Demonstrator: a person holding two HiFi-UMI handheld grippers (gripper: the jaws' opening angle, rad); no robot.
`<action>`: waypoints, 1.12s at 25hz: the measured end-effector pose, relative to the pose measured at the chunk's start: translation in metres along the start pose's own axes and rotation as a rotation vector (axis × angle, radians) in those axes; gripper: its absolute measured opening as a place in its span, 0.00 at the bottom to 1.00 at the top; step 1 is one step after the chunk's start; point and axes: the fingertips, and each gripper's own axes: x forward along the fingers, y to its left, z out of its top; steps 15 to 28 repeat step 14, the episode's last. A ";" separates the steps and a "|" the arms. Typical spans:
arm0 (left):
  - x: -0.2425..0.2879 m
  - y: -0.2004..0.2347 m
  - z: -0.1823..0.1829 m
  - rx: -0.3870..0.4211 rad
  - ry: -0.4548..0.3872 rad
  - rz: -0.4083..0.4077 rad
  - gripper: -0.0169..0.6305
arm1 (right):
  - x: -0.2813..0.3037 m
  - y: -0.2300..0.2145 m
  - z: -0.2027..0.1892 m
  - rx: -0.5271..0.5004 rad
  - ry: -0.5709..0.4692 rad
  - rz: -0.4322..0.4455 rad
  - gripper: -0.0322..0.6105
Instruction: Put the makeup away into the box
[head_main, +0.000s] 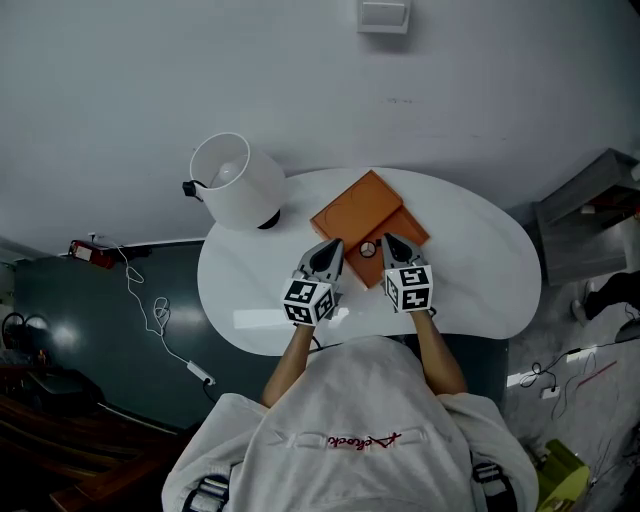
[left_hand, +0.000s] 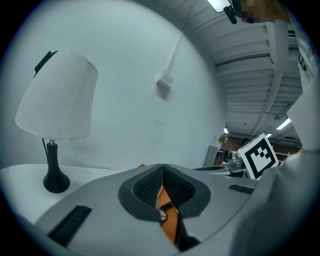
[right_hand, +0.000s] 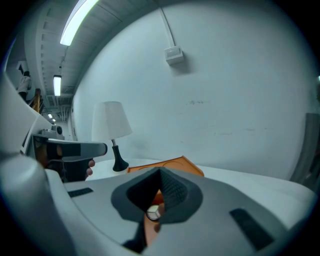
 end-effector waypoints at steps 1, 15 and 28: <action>0.000 0.000 0.000 -0.001 -0.001 0.000 0.04 | 0.000 0.000 0.000 0.005 0.000 -0.001 0.08; 0.003 -0.002 -0.002 0.000 0.000 -0.016 0.04 | 0.002 0.003 0.000 -0.010 0.006 0.006 0.08; 0.003 -0.002 -0.002 0.000 0.000 -0.016 0.04 | 0.002 0.003 0.000 -0.010 0.006 0.006 0.08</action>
